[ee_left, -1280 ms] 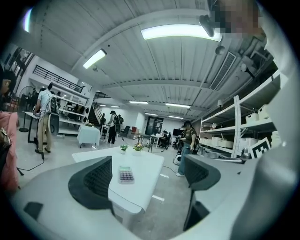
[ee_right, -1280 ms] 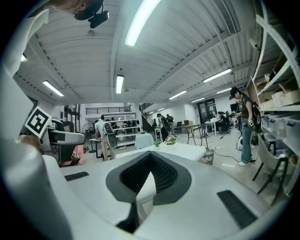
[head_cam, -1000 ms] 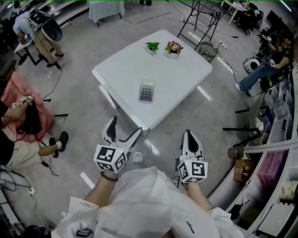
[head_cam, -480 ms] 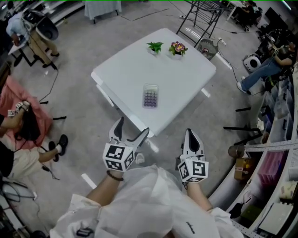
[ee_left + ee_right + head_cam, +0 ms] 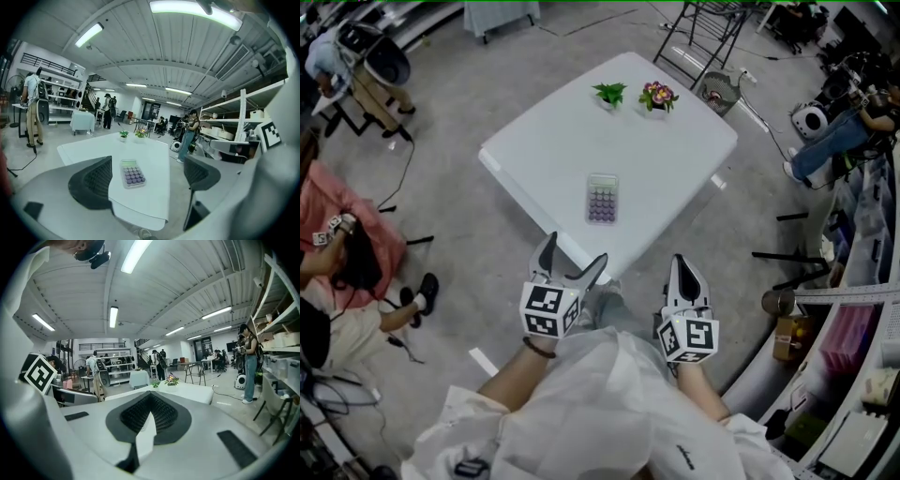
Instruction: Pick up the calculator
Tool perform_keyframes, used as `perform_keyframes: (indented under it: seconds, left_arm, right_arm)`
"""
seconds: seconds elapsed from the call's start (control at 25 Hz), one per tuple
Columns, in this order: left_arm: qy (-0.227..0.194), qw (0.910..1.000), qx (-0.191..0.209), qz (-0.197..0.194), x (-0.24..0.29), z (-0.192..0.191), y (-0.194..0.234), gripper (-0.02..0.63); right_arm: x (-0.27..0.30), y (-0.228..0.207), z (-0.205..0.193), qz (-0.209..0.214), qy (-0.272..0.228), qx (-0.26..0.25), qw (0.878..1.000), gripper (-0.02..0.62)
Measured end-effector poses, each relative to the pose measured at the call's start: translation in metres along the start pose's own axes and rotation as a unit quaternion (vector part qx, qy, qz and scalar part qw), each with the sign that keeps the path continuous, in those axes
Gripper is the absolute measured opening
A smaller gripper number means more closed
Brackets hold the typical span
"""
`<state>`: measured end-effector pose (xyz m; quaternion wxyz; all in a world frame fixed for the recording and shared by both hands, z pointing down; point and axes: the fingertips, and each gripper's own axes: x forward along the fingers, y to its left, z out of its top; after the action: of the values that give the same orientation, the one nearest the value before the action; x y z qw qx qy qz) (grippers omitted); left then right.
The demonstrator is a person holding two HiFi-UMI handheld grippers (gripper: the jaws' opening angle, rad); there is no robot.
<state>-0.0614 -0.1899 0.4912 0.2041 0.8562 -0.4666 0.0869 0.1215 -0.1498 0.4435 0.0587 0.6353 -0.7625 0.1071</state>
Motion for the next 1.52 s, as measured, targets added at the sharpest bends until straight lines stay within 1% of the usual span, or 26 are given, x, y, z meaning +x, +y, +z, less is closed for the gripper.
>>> perform_keyframes:
  seconds: [0.24,0.4,0.64,0.92,1.04,1.28,1.44,1.52]
  left_arm:
    - [0.025,0.9994,-0.005,0.022,0.033,0.005,0.009,0.457]
    - [0.054,0.998,-0.005,0.034,0.062,0.003,0.015,0.457]
    - [0.09,0.9943,-0.011,0.057,0.109,-0.005,0.023,0.458]
    - [0.122,0.9885,-0.018,0.088,0.149,-0.016,0.033,0.459]
    - [0.139,0.9849,-0.012,0.102,0.164,-0.027,0.039,0.459]
    - [0.157,0.9808,-0.021,0.115,0.182,-0.041,0.044,0.459]
    - [0.18,0.975,-0.031,0.127,0.193,-0.056,0.052,0.459]
    - [0.187,0.973,-0.039,0.129,0.201,-0.062,0.056,0.469]
  right_arm:
    - [0.041,-0.007,0.01,0.019,0.004,-0.003,1.0,0.017]
    - [0.074,-0.015,0.007,0.035,0.022,0.0,0.999,0.017]
    - [0.119,-0.033,-0.015,0.059,0.067,0.006,0.996,0.017]
    - [0.167,-0.042,-0.042,0.1,0.118,0.014,0.988,0.017]
    - [0.185,-0.043,-0.055,0.111,0.139,0.013,0.984,0.018]
    - [0.204,-0.037,-0.079,0.117,0.173,0.021,0.978,0.017]
    - [0.213,-0.034,-0.092,0.109,0.191,0.029,0.975,0.017]
    - [0.219,-0.033,-0.095,0.106,0.196,0.029,0.975,0.017]
